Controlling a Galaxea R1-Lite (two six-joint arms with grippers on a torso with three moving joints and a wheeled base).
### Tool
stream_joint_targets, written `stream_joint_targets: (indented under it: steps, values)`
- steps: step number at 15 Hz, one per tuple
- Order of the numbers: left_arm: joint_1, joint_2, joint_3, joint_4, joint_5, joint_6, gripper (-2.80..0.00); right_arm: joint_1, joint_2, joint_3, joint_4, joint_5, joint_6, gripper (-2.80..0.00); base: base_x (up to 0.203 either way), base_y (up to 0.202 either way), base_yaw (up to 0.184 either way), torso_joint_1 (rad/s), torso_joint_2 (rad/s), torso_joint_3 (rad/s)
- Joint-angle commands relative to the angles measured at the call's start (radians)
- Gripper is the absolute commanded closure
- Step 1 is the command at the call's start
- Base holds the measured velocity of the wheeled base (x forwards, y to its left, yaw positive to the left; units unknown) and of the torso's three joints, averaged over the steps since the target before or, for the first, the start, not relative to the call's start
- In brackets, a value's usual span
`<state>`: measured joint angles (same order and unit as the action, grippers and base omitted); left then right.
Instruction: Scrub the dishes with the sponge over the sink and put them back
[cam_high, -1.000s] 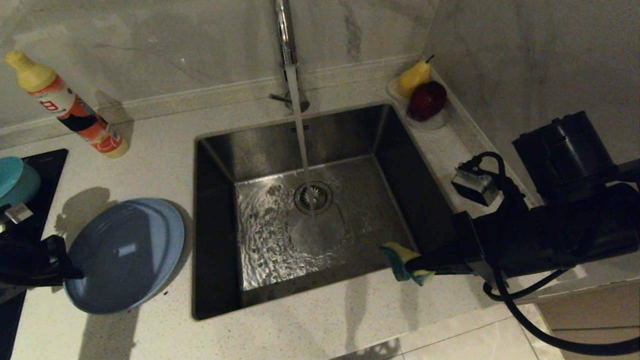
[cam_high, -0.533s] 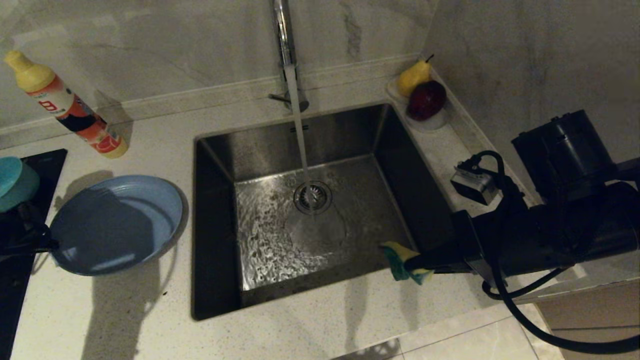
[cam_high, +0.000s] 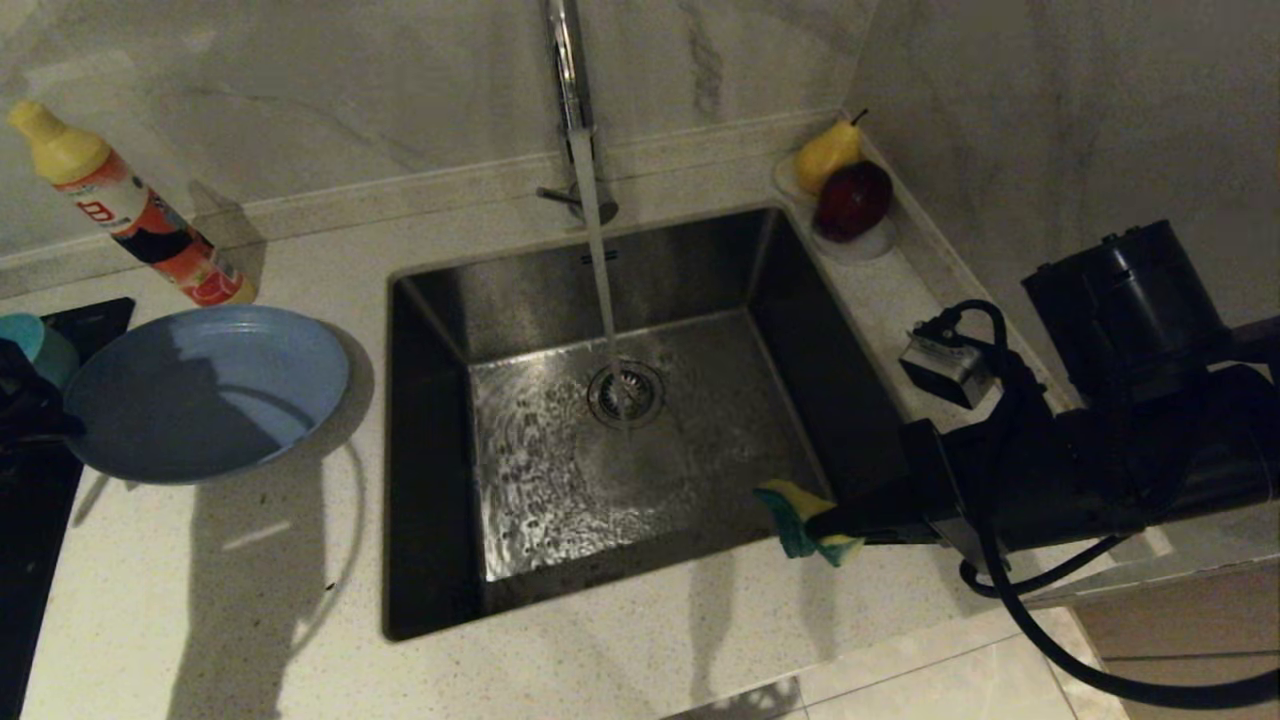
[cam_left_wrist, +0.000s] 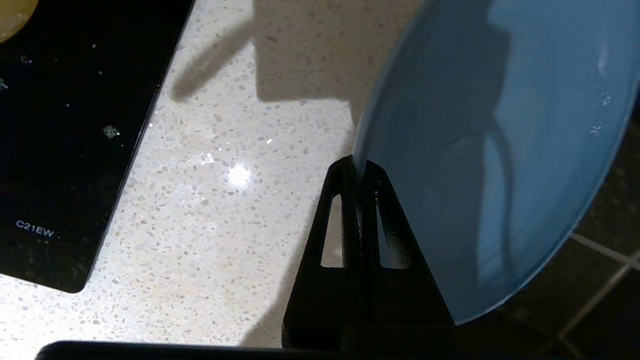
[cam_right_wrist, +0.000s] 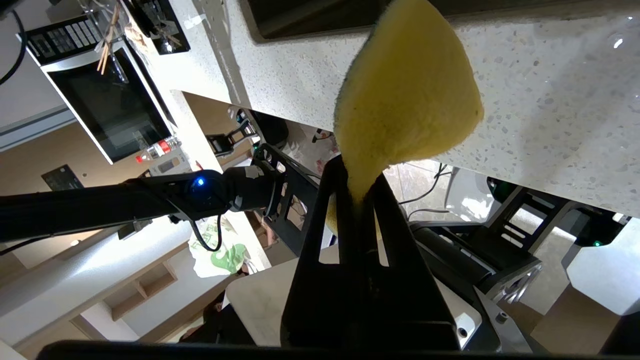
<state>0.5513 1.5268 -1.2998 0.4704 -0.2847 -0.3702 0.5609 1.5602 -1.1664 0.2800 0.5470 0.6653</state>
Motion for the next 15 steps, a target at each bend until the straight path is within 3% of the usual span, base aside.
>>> stream_joint_targets:
  steps: [1,5,10,15]
  values:
    - [0.001,-0.012,-0.005,0.000,-0.002,-0.004,0.00,0.001,-0.007,-0.005,0.002,0.004,0.003,0.00,0.000,0.000,0.000,0.000,0.00,0.000]
    - [0.016,0.000,-0.003,0.008,0.015,0.014,0.00,0.002,-0.020,-0.009,0.002,0.002,0.005,0.00,0.000,0.000,0.000,0.000,0.00,0.000]
    - [0.015,0.026,0.139,-0.005,0.023,0.094,0.00,0.002,-0.019,-0.007,0.002,0.004,0.005,0.00,0.000,0.000,0.000,0.000,0.00,0.000]
    - [0.016,0.092,0.171,-0.010,0.044,0.112,0.00,0.001,-0.012,-0.006,0.002,0.004,0.005,0.00,0.000,0.000,0.000,0.000,0.00,0.000]
